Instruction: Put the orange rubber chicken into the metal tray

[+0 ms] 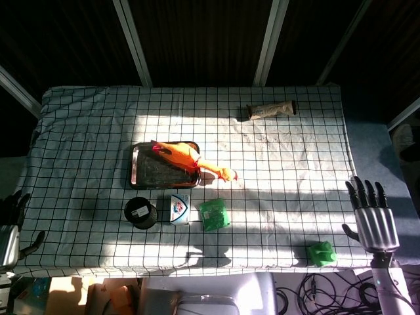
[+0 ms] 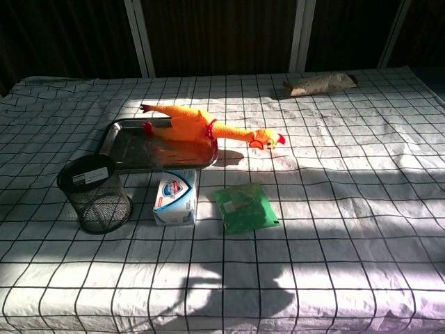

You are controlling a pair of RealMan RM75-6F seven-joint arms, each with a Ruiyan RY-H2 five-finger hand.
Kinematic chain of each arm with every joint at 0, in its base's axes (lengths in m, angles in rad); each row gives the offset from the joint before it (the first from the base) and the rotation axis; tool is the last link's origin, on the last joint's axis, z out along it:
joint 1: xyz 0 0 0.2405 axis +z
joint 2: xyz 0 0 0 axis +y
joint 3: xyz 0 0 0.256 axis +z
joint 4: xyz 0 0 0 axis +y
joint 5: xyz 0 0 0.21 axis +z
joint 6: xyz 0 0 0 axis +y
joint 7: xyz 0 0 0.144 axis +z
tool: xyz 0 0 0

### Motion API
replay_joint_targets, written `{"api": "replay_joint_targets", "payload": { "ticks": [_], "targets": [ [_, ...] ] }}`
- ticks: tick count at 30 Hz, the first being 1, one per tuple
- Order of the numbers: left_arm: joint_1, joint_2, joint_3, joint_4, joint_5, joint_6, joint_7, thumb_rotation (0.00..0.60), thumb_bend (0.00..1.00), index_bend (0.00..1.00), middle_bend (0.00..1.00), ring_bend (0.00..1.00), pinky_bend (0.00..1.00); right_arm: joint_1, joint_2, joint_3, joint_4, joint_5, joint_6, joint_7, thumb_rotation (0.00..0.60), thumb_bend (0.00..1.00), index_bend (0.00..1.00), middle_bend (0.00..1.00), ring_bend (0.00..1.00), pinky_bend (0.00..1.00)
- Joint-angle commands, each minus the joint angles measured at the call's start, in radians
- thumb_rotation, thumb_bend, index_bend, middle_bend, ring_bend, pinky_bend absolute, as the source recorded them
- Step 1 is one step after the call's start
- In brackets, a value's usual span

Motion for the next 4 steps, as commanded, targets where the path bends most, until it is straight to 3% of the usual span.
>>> {"api": "replay_joint_targets", "payload": {
  "ticks": [1, 4],
  "targets": [
    [-0.002, 0.008, 0.013, -0.013, 0.022, -0.023, -0.013, 0.6, 0.29, 0.0, 0.0, 0.0, 0.0, -0.031, -0.001, 0.004, 0.006, -0.044, 0.03, 0.035, 0.6, 0.01, 0.0, 0.0, 0.0, 0.0],
    [-0.001, 0.012, 0.014, -0.012, 0.033, -0.03, -0.016, 0.6, 0.29, 0.0, 0.0, 0.0, 0.0, -0.043, 0.004, 0.017, 0.011, -0.051, 0.017, 0.047, 0.6, 0.01, 0.0, 0.0, 0.0, 0.0]
  ]
}}
